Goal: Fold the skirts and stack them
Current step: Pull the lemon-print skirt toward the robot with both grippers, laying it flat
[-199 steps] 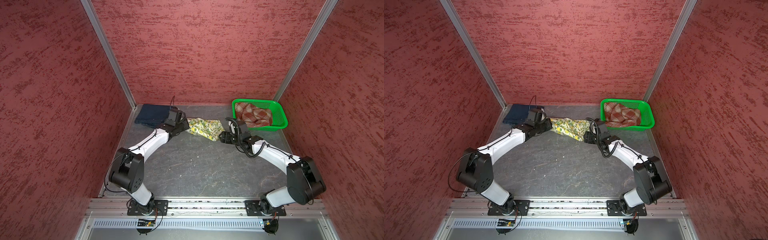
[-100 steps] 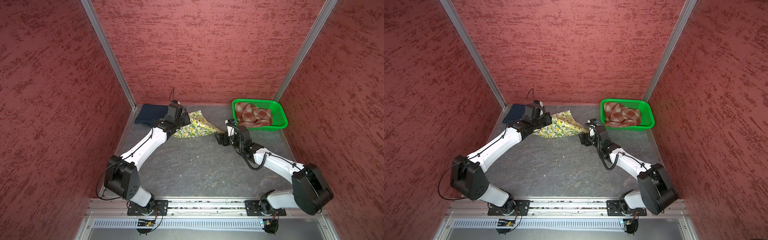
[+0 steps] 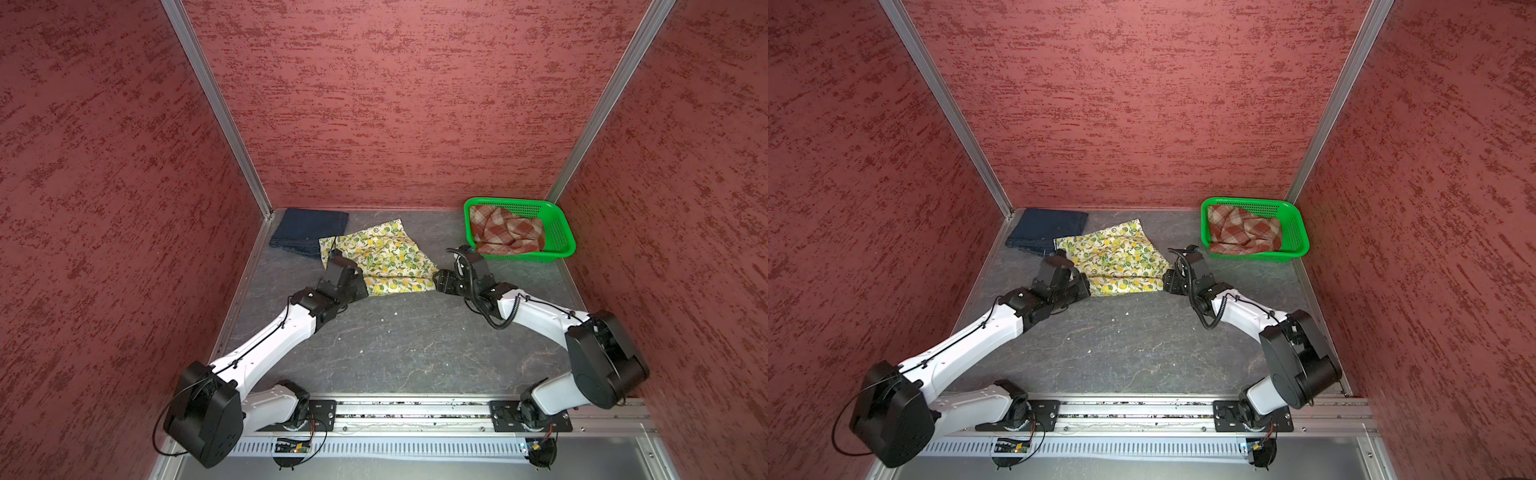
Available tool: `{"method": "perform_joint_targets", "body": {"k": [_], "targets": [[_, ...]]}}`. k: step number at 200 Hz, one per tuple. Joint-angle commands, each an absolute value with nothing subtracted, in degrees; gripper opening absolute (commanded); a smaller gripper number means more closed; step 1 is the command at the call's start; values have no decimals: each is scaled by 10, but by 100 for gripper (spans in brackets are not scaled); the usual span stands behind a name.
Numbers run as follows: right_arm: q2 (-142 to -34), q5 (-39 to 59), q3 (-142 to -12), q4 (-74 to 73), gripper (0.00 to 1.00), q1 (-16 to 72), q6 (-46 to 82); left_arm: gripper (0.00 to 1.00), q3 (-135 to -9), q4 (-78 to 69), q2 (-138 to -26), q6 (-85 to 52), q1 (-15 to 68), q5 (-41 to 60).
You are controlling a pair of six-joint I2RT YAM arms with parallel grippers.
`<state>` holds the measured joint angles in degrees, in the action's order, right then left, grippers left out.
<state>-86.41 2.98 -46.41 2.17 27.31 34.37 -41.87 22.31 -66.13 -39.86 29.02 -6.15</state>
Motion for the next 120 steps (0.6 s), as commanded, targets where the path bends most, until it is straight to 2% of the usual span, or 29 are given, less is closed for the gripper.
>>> {"method": "perform_joint_targets", "body": {"k": [1,48,120], "targets": [[-865,59,-447,48,76,273,442,0,-357,225,-629,-459,298,-87],[-854,72,-380,3,73,272,564,0,-301,220,-617,-479,311,-110],[-886,75,-339,-36,67,272,594,0,-283,215,-616,-480,317,-116]]}}
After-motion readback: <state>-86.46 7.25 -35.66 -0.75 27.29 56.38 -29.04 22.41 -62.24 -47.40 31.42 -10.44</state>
